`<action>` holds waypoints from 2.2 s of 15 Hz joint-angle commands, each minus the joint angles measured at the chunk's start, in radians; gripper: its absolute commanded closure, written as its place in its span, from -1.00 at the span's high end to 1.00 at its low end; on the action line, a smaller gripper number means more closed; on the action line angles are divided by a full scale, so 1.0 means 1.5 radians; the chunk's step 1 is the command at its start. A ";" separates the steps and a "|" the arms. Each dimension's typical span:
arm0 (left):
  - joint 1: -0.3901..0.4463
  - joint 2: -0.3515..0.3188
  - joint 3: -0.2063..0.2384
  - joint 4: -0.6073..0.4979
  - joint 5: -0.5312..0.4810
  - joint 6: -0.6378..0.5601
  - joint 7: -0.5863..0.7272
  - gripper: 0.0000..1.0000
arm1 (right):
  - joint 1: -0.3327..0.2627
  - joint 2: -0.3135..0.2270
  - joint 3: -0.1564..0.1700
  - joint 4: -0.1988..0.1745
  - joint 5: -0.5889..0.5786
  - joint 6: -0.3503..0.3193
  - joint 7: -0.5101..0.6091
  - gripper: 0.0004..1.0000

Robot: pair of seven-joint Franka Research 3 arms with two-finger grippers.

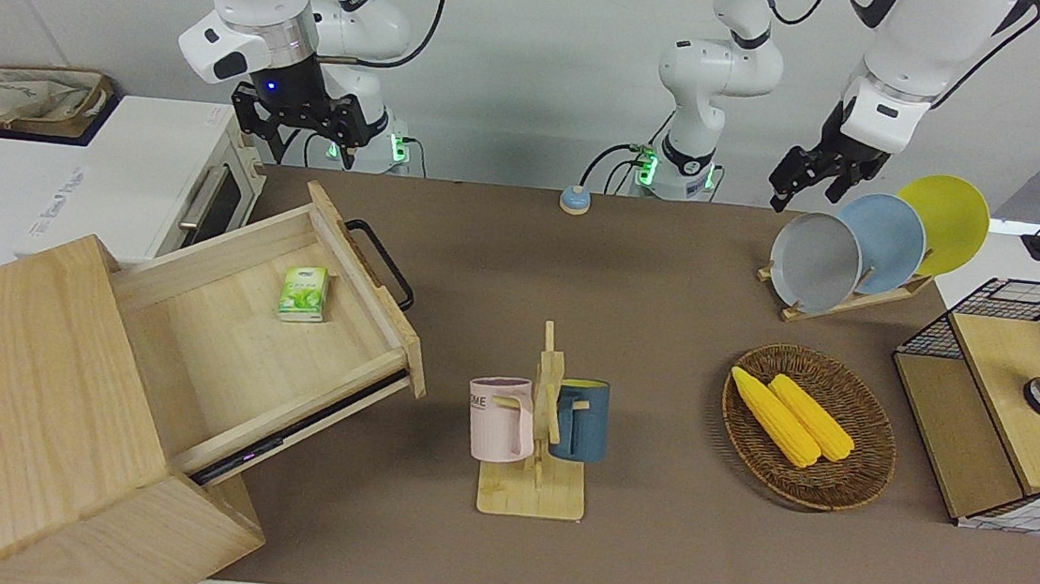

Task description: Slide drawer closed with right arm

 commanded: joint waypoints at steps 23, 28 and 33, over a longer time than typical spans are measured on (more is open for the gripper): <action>-0.001 -0.006 0.003 0.002 -0.001 -0.011 0.006 0.99 | 0.001 0.004 0.002 0.008 -0.020 0.001 -0.003 0.98; -0.001 -0.006 0.003 0.002 -0.001 -0.011 0.006 0.99 | 0.000 0.004 0.003 0.008 -0.028 0.000 -0.004 0.97; -0.001 -0.006 0.003 0.002 -0.001 -0.010 0.006 0.99 | 0.001 0.003 0.006 0.008 -0.045 -0.003 -0.002 0.97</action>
